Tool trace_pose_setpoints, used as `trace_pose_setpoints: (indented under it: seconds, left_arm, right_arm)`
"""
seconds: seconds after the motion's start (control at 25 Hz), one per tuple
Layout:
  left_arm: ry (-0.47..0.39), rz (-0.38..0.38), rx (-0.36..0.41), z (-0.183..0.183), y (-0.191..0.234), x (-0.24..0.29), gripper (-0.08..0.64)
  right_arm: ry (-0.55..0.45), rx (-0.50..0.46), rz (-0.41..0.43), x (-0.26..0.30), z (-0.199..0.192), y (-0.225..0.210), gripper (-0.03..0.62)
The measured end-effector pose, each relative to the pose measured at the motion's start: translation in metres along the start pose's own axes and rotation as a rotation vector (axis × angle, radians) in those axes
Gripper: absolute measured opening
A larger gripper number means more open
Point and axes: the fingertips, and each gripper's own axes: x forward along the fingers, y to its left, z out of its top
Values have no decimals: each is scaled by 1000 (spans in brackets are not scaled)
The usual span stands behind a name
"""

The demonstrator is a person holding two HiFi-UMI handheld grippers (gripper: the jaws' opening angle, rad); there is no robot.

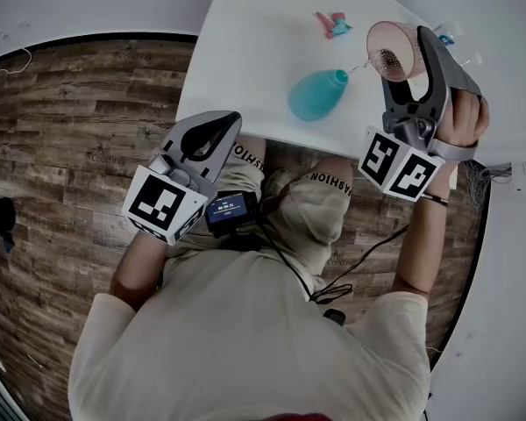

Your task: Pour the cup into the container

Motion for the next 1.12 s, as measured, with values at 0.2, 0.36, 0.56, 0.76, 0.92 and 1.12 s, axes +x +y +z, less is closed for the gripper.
trace_pose_setpoints:
  seconds: [0.2,0.36,0.56,0.76,0.92,1.12]
  left_arm:
    - [1,-2,1,-1,-1,0,9]
    - [0,-2,1,-1,-1,0,9]
    - [0,-1,1,0,-1,0,9]
    - [1,1,-1,0,0,-1,9]
    - [3,1,-1,0,1,-1,11]
    - [-1,0,1,0,1,0,9]
  right_arm:
    - [0,-20,-5,0,1,2,368]
    - [-3,-29,-7,0,2,2,368]
    - [-11,-26,-5,0,4,2,368]
    - [-24,-28,-10,-1,8,1,368]
    - [-33,-40,-17,-2,12,0,368]
    - [-37,-51,-21,-3,12,1,368]
